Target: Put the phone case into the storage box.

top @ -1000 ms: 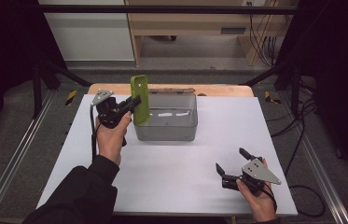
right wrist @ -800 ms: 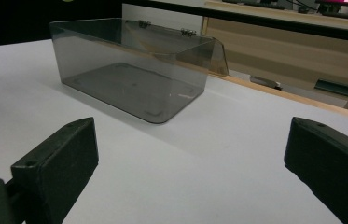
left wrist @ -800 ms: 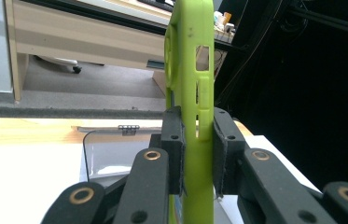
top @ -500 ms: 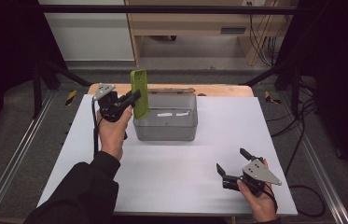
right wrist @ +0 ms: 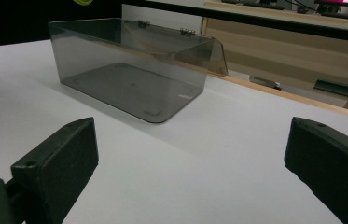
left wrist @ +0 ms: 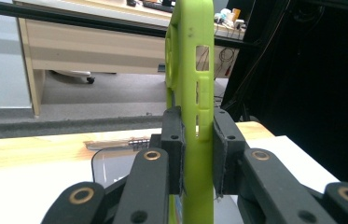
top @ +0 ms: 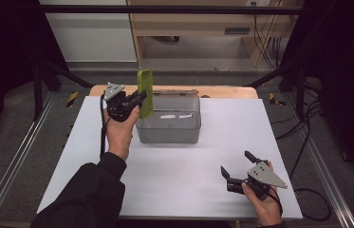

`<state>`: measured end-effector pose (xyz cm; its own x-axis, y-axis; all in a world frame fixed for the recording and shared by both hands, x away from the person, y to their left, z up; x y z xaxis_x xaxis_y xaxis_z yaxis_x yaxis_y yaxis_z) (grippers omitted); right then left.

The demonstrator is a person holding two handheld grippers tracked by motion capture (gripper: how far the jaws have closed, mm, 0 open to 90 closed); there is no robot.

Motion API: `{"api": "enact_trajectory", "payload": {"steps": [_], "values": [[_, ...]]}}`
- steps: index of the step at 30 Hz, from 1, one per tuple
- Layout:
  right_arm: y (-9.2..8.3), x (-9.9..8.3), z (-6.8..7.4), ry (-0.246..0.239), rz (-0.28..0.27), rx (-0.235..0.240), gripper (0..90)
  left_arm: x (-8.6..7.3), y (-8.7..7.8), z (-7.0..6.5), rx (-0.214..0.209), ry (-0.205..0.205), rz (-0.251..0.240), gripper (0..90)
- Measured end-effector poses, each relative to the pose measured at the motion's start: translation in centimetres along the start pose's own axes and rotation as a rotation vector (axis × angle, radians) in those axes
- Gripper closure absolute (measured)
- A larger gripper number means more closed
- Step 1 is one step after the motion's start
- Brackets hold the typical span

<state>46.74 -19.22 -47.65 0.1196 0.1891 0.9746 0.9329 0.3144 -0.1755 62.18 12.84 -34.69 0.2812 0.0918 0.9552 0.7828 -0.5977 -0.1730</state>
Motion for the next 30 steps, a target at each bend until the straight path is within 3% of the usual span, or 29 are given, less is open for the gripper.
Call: {"api": "enact_trajectory", "payload": {"steps": [30], "values": [[0.0,0.0,0.0,-0.003,-0.007,0.004,3.3,-1.0,1.2,0.7,0.023,0.005,0.028,77.7]]}}
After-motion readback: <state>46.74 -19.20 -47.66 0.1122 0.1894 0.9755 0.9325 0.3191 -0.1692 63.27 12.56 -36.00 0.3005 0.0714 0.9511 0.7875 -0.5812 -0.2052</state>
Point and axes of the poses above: each handheld gripper's, and its own axes: y roughly forward along the jaws, x roughly out of its top, z roughly to its left, the point moved 8 cm from there along y, roughly forward along the jaws, and after that the axes turned 9 degrees about -x, right-handed, at the moved point
